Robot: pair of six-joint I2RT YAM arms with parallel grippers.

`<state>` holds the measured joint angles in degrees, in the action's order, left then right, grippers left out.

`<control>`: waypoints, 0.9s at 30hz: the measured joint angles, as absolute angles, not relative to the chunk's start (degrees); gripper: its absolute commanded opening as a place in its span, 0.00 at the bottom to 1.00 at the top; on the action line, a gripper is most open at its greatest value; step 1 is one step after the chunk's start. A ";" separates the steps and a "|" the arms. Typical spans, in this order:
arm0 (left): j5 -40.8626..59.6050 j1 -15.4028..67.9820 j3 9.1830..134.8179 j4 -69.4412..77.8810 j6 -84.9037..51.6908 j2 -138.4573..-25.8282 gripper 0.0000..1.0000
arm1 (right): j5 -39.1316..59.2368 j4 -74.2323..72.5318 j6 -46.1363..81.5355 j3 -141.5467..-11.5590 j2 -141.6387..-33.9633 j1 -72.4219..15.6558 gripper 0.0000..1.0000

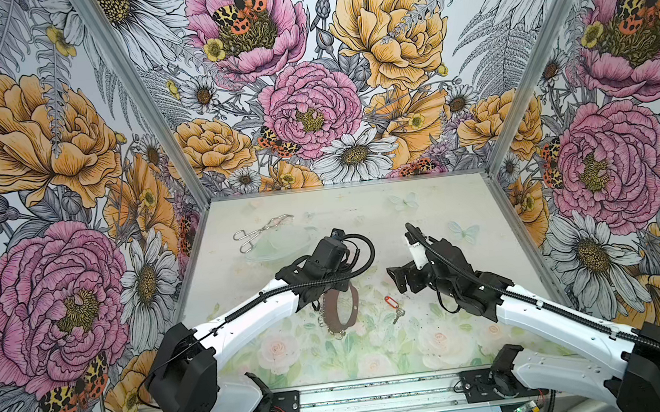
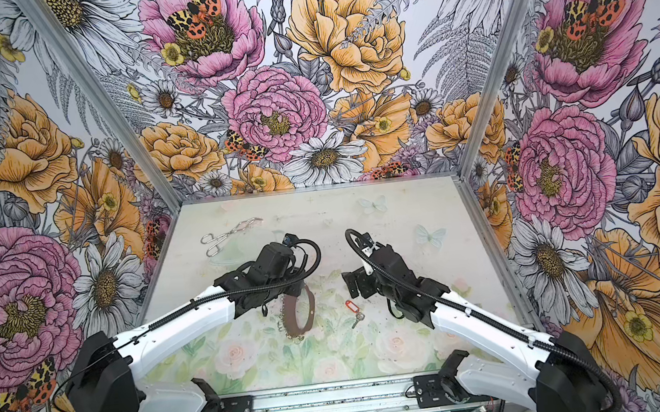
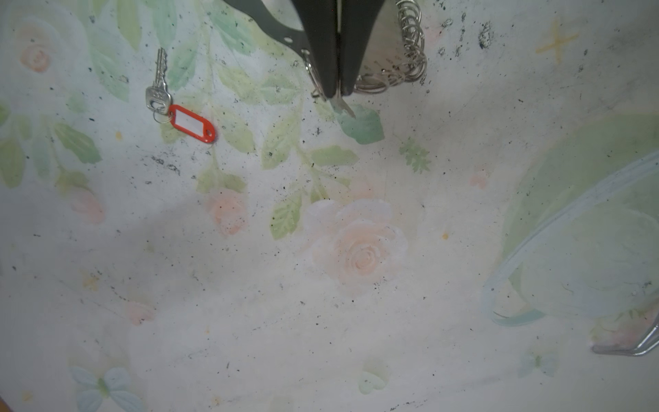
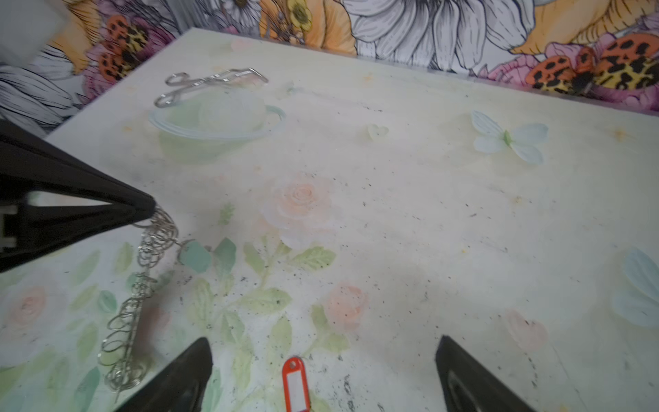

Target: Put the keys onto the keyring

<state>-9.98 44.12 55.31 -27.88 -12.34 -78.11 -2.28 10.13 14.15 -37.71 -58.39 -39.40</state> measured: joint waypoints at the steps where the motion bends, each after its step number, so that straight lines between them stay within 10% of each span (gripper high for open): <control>1: -9.06 44.12 54.72 -27.44 -11.29 -77.17 0.00 | 0.38 7.55 13.37 -36.45 -56.53 -39.40 0.92; 27: 15.59 45.80 38.24 -11.00 6.52 -57.08 0.00 | 36.42 1.21 2.46 -39.81 -66.74 -39.29 0.32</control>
